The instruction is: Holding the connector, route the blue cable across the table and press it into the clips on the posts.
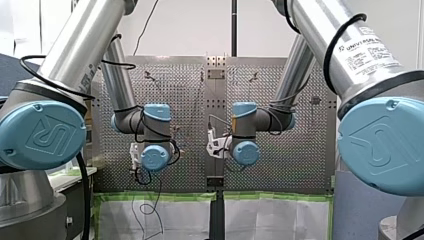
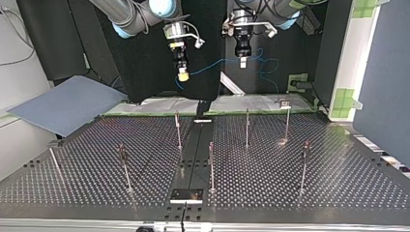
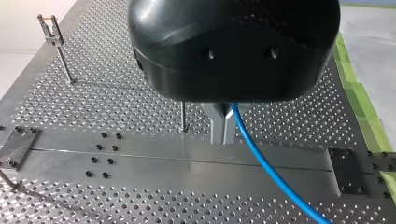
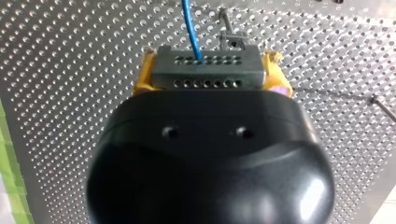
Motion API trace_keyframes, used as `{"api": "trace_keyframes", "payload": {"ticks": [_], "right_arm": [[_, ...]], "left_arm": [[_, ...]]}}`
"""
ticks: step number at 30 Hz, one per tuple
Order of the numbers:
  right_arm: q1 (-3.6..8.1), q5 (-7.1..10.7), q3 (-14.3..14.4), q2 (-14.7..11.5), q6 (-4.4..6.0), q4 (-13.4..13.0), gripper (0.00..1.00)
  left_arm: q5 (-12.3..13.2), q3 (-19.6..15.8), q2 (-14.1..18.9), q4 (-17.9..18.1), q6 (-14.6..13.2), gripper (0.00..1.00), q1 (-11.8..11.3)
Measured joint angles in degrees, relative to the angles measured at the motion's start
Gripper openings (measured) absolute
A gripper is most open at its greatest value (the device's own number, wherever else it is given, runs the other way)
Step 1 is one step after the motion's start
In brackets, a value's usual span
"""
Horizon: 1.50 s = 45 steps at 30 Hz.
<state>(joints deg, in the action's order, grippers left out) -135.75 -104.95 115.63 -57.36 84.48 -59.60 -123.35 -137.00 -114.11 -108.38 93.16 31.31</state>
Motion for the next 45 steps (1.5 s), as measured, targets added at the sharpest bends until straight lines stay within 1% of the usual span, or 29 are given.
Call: {"api": "trace_keyframes", "payload": {"ticks": [32, 38, 41, 45], "right_arm": [[0.01, 0.0, 0.03, -0.02, 0.0, 0.0, 0.0], [0.07, 0.0, 0.02, -0.07, 0.0, 0.0, 0.0], [0.08, 0.0, 0.01, -0.09, 0.0, 0.0, 0.0], [0.09, 0.0, 0.01, -0.09, 0.0, 0.0, 0.0]], "left_arm": [[-0.03, -0.05, 0.04, -0.05, -0.05, 0.0, -0.06], [-0.01, -0.24, 0.15, -1.98, -0.09, 0.0, -1.06], [0.0, -0.25, 0.16, -3.45, -0.09, 0.0, -1.19], [0.0, -0.26, 0.18, -4.48, -0.09, 0.0, -1.22]]}}
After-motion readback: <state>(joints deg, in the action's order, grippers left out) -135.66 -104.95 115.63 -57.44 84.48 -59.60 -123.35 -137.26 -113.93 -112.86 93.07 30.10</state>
